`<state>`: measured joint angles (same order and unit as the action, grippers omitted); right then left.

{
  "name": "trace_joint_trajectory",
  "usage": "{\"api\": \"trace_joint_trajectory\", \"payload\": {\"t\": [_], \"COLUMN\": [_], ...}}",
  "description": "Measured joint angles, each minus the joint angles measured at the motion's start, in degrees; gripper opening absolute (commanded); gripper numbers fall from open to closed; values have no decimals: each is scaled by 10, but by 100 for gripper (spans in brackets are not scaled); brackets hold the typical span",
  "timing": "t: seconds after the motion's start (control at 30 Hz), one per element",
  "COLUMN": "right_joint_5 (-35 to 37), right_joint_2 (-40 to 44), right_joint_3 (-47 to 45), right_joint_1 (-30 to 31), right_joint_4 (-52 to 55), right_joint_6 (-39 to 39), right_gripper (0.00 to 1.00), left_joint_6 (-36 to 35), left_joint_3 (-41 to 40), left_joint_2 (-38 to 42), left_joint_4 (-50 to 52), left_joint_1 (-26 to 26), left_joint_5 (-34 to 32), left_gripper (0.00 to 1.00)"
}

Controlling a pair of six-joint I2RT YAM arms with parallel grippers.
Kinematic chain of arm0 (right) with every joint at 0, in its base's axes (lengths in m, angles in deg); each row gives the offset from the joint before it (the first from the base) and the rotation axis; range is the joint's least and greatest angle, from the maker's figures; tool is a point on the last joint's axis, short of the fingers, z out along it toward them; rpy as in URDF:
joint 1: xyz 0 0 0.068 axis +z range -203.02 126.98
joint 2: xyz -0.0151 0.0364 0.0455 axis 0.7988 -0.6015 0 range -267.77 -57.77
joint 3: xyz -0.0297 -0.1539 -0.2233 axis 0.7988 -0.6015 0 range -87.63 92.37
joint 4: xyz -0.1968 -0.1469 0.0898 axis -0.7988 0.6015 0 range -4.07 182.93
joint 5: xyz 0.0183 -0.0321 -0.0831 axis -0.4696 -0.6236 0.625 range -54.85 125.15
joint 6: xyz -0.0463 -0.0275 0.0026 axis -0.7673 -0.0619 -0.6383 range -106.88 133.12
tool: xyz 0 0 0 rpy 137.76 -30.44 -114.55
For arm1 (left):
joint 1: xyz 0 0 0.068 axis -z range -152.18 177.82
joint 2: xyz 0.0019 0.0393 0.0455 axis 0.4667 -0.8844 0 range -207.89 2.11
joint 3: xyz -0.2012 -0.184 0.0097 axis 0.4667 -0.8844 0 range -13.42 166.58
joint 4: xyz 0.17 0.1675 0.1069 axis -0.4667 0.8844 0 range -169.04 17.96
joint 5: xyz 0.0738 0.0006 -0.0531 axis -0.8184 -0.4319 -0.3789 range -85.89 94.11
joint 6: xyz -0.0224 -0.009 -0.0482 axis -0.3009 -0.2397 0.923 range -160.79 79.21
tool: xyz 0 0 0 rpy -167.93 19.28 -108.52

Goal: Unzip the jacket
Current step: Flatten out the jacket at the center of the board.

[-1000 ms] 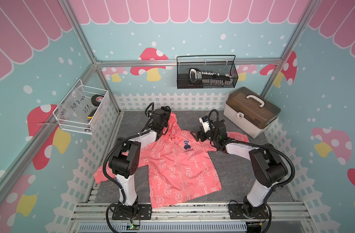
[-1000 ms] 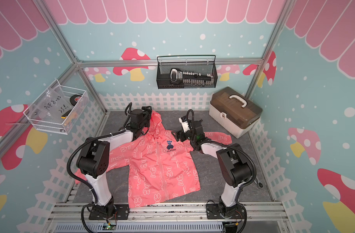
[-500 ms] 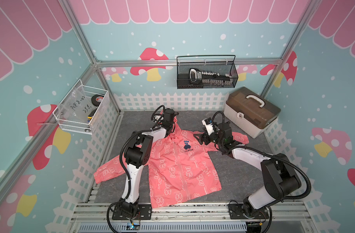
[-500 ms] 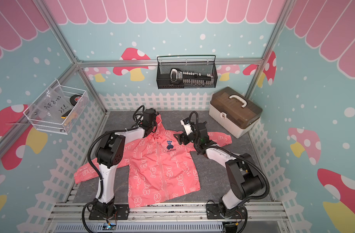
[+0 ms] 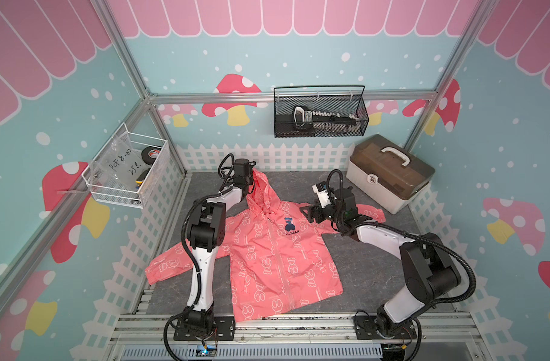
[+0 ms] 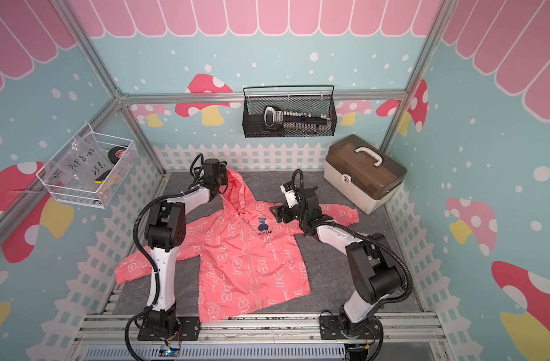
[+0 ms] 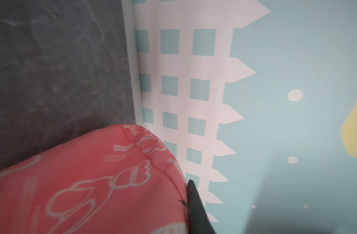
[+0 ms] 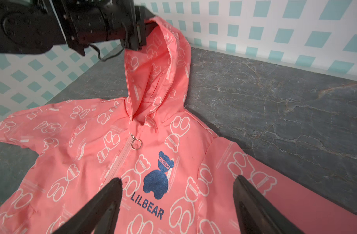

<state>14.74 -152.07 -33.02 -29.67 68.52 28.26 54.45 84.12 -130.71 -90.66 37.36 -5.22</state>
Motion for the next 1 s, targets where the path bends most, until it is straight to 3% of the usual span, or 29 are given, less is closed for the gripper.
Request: {"api": "trace_joint_trajectory", "payload": {"t": [0.27,0.47,0.67,1.0], "right_joint_5": [-7,-68,-119,-165], "right_joint_2": [-70,-168,-262,-409], "right_joint_3": [75,179,267,564], "right_joint_1": [-3,-18,-19,-12], "right_joint_4": [4,-27,-22,173], "right_joint_6": [31,22,-141,-436], "right_gripper": [94,96,96,93], "left_joint_6": [0,4,-17,-73], "left_joint_3": [-152,-259,-275,-271], "left_joint_2": [28,69,99,138], "left_joint_4": [-75,-150,-155,-115], "left_joint_1": [-1,-3,-13,-28], "left_joint_5": [94,172,236,298], "left_gripper": [0,0,0,0]}}
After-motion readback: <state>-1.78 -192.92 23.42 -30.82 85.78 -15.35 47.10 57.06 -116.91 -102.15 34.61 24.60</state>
